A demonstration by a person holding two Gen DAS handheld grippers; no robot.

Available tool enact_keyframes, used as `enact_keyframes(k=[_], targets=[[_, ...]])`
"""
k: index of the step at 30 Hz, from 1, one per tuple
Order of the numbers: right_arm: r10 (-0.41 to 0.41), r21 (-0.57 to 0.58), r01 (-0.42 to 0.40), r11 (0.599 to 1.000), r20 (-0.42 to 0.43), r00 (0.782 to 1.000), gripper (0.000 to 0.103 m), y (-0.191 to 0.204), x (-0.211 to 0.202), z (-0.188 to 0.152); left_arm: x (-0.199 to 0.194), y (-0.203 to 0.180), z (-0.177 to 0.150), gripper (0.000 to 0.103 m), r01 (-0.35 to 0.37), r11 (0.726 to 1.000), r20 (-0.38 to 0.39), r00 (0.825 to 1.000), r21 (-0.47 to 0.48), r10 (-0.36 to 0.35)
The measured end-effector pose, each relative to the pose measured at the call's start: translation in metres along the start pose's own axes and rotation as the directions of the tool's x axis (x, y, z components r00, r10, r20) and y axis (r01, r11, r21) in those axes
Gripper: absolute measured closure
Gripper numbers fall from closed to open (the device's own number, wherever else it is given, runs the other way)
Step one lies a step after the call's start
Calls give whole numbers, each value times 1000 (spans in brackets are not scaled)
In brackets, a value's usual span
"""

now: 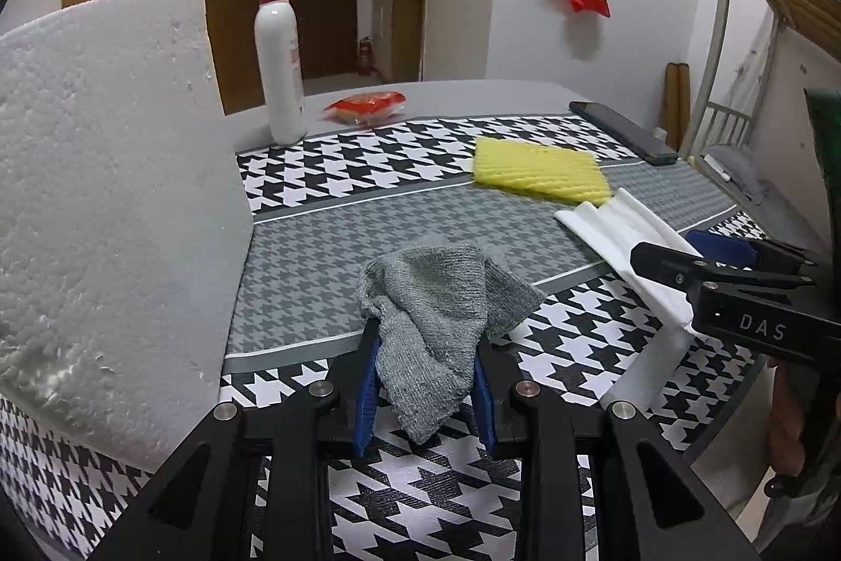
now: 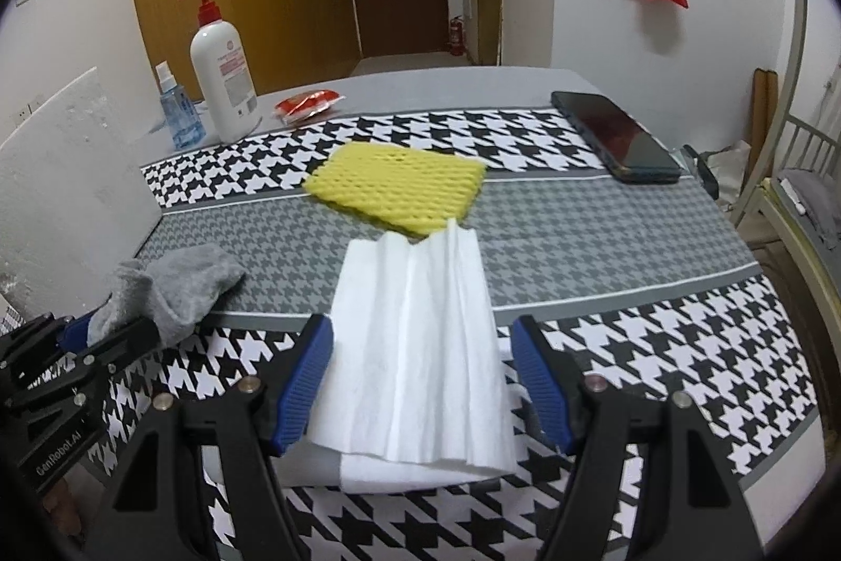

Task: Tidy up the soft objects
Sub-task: 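Grasp the white paper towel with the right gripper while the left gripper holds the grey cloth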

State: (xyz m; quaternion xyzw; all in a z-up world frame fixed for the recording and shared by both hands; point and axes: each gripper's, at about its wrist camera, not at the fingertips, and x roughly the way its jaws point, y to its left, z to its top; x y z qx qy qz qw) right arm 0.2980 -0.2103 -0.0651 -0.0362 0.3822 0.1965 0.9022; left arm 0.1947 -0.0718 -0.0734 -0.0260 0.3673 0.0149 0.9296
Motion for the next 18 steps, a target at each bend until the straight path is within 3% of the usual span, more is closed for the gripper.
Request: enact_keyframes(k=[4, 8, 11, 13, 16, 18], targets=[[-8, -17, 8, 1000, -38, 999, 52, 2, 9, -1, 0, 0, 0, 71, 5, 1000, -2, 1000, -3, -5], [-11, -30, 10, 999, -49, 999, 53, 3, 12, -2, 1, 1, 1, 71, 3, 1000, -3, 1000, -4, -3], [-23, -53, 21, 998, -48, 999, 62, 5, 13, -3, 0, 1, 1, 71, -5, 1000, -3, 1000, -5, 4], [-24, -50, 21, 999, -48, 999, 81, 5, 13, -2, -1, 0, 0, 71, -7, 1000, 1, 1000, 0, 7], [-3, -34, 1, 999, -51, 999, 92, 2, 13, -2, -1, 0, 0, 71, -1, 1000, 0, 1000, -2, 1], [-3, -25, 2, 1000, -39, 999, 94, 2, 9, -1, -1, 2, 0, 71, 11, 1000, -1, 1000, -7, -11]])
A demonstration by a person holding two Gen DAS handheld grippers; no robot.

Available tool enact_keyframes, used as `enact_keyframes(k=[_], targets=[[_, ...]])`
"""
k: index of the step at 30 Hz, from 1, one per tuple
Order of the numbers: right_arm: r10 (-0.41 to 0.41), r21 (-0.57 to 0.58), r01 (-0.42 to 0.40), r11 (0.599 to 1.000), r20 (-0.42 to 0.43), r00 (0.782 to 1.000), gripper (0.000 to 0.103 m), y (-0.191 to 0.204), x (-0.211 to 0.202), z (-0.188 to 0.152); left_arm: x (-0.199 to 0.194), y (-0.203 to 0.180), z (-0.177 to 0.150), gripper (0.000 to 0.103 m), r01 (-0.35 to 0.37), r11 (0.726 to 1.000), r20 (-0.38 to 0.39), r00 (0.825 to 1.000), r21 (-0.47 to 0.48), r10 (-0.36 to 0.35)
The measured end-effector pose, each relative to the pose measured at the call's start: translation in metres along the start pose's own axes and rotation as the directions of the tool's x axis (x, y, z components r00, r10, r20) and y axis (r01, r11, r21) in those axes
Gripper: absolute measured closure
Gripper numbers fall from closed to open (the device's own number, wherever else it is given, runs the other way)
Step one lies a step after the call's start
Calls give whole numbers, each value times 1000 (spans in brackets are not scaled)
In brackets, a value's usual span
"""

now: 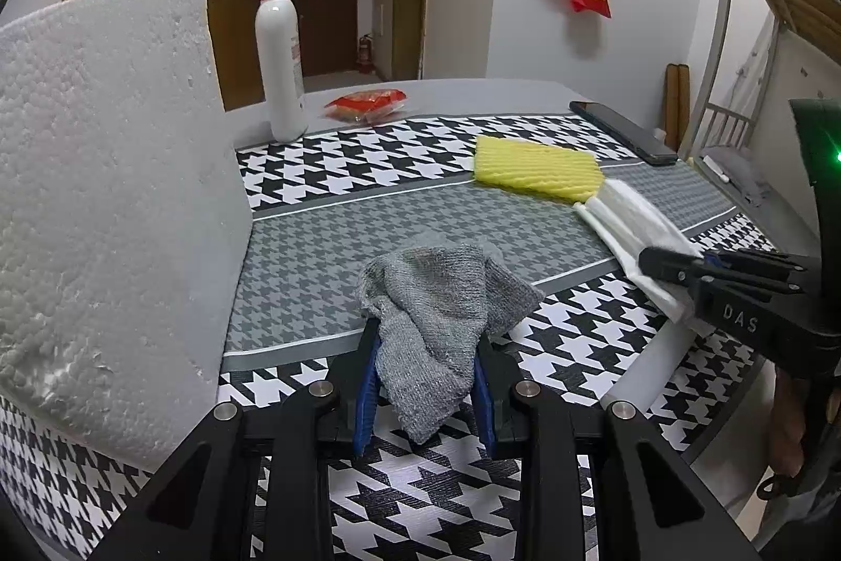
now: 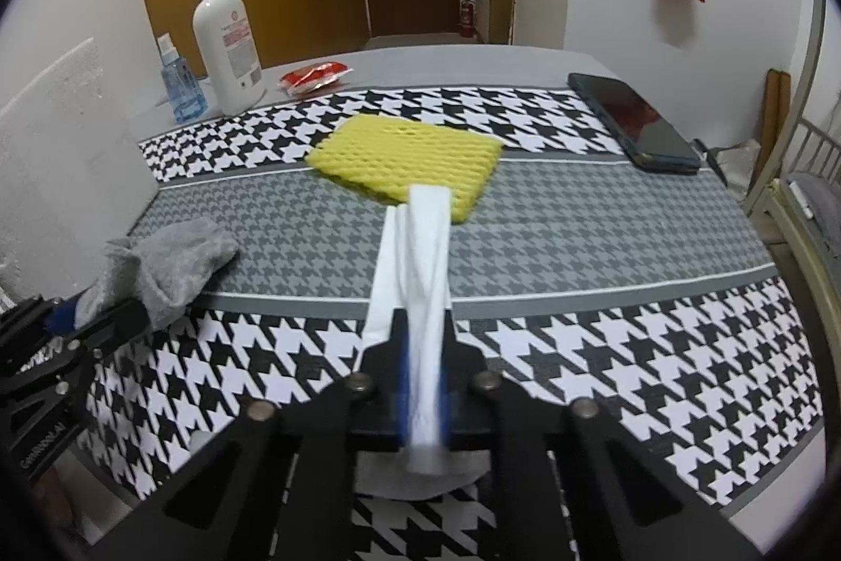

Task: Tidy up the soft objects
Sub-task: 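Grasp the white paper towel with the right gripper while the left gripper holds the grey cloth, then carry the grey cloth and white paper towel up toward the foam box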

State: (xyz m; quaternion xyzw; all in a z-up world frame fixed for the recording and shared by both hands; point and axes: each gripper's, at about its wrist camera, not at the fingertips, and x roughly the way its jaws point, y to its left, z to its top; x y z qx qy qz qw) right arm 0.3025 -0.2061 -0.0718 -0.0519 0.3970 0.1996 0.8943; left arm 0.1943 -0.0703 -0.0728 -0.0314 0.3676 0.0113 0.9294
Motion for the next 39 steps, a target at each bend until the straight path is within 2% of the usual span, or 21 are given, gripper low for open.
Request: enact_keyframes(k=[4, 9, 12, 20, 23, 39], targets=[[14, 13, -15, 1000, 69, 998, 94, -3, -21, 6, -5, -4, -1, 71, 21, 1000, 25, 999, 21, -22], [6, 21, -8, 1000, 112, 994, 94, -4, -39, 8, -15, -11, 1, 71, 72, 996, 52, 996, 47, -74], [9, 19, -11, 1000, 127, 992, 94, -3, -46, 6, -21, -12, 4, 71, 66, 996, 78, 995, 52, -70], [23, 23, -27, 999, 149, 989, 94, 0, -58, 2, -33, -6, 9, 71, -21, 999, 135, 991, 37, 15], [22, 16, -25, 1000, 167, 986, 94, 2, -63, 1, -36, -5, 11, 71, -2, 999, 148, 989, 41, -4], [43, 8, -46, 999, 218, 975, 94, 8, -85, 1, -66, -5, 23, 71, -2, 997, 203, 979, 74, -14]])
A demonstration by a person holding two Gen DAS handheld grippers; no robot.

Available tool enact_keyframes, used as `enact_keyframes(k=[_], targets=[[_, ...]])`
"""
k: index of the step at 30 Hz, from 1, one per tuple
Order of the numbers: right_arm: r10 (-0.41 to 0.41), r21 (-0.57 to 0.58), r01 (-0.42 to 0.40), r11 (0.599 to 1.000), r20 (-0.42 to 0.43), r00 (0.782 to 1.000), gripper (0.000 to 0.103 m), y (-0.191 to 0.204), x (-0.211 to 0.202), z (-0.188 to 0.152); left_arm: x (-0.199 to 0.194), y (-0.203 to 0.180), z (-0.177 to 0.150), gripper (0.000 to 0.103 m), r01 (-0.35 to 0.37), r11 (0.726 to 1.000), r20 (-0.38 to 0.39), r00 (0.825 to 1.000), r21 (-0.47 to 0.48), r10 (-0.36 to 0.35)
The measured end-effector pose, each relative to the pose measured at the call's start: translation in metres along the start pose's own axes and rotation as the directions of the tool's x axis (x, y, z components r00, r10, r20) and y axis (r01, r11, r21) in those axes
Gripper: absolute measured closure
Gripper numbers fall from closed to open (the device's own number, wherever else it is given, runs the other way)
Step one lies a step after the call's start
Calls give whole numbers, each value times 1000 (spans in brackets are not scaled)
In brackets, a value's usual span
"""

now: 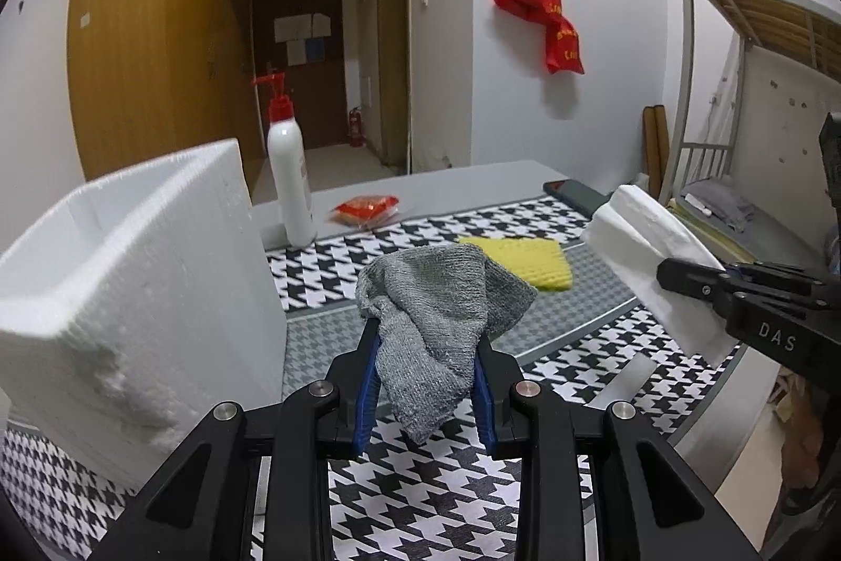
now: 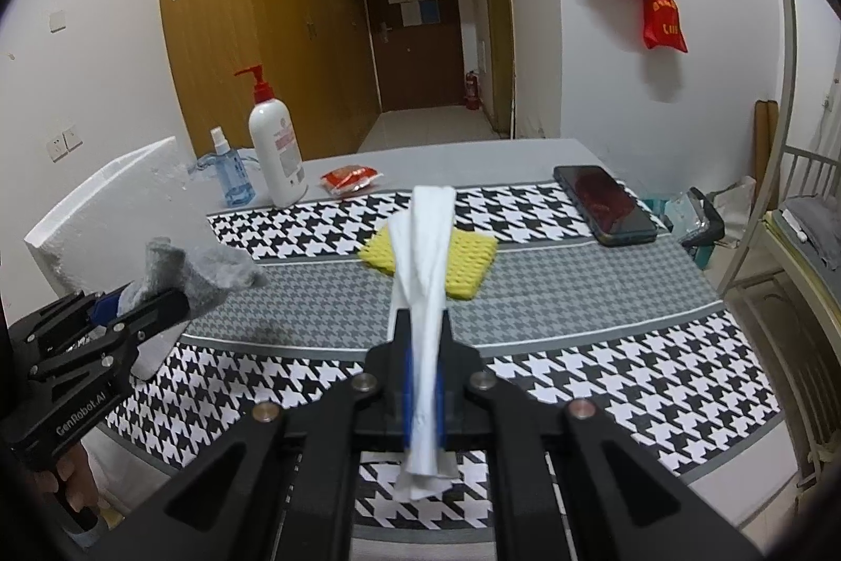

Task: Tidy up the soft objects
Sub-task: 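Carry the grey cloth and white paper towel up toward the foam box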

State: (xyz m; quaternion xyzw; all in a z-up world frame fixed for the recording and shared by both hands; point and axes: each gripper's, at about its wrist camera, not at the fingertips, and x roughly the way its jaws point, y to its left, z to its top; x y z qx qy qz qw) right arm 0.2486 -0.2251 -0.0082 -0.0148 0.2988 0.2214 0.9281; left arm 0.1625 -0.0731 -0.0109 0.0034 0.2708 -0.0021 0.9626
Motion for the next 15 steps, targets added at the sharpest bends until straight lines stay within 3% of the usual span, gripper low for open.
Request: enact_keyframes(k=[15], targets=[[42, -21, -41, 999, 63, 997, 94, 20, -17, 9, -34, 8, 22, 71, 8, 1000, 82, 997, 24, -10]])
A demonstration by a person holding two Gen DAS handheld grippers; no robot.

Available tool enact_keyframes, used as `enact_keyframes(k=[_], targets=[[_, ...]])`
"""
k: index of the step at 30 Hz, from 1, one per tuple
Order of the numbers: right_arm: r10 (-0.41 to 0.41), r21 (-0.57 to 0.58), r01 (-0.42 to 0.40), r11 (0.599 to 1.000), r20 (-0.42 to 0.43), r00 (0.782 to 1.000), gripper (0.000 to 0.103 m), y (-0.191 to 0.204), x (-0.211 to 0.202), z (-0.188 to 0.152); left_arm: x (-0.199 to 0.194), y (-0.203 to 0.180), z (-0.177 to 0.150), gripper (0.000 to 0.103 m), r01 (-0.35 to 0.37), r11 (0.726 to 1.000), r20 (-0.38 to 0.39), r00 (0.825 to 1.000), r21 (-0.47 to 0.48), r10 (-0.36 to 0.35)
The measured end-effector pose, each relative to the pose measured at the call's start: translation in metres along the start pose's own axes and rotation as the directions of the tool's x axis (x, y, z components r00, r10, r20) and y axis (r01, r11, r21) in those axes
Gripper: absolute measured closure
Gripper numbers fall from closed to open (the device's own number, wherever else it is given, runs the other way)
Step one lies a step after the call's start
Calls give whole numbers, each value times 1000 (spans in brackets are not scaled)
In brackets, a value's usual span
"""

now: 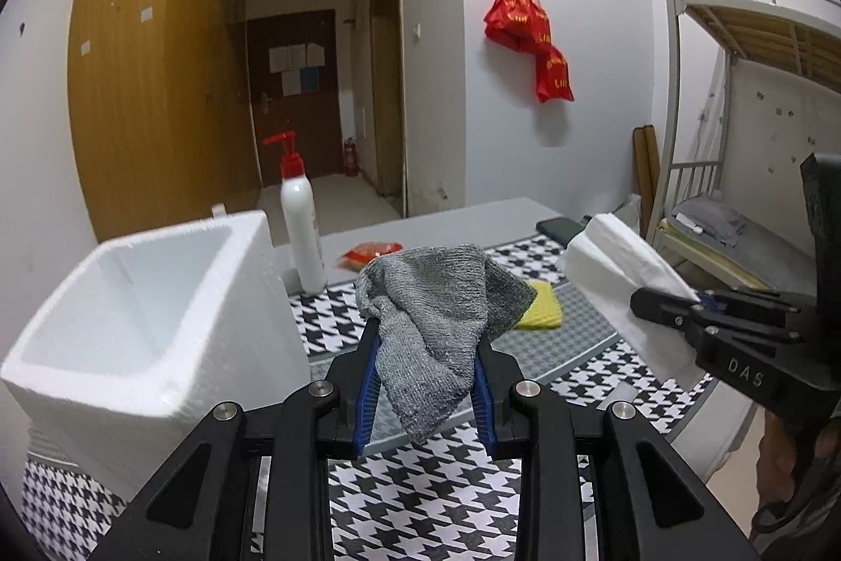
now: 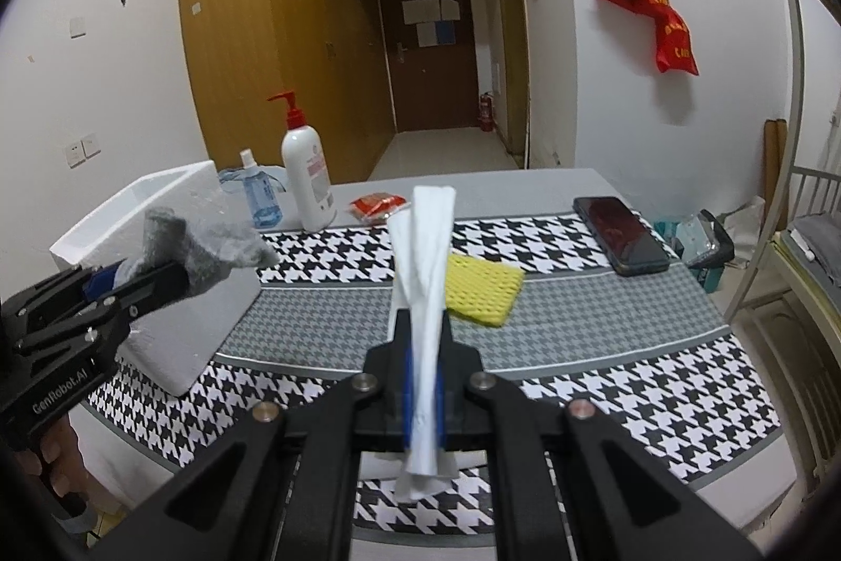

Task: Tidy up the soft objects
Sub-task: 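Carry the grey cloth and white paper towel up toward the foam box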

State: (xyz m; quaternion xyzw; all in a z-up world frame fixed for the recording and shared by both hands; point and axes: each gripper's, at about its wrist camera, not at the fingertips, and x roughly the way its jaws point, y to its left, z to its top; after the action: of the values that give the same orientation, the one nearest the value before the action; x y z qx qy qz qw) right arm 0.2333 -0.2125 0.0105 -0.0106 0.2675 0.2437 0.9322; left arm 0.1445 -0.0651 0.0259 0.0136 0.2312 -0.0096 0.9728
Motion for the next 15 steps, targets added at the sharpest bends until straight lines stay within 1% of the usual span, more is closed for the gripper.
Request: enact_keyframes(k=[10, 15], targets=[[25, -17, -23, 1000, 72, 997, 94, 15, -14, 12, -22, 9, 15, 71, 18, 1000, 62, 998, 5, -18], [40, -29, -38, 999, 100, 994, 94, 25, -18, 19, -31, 21, 23, 71, -2, 1000, 95, 996, -11, 3]])
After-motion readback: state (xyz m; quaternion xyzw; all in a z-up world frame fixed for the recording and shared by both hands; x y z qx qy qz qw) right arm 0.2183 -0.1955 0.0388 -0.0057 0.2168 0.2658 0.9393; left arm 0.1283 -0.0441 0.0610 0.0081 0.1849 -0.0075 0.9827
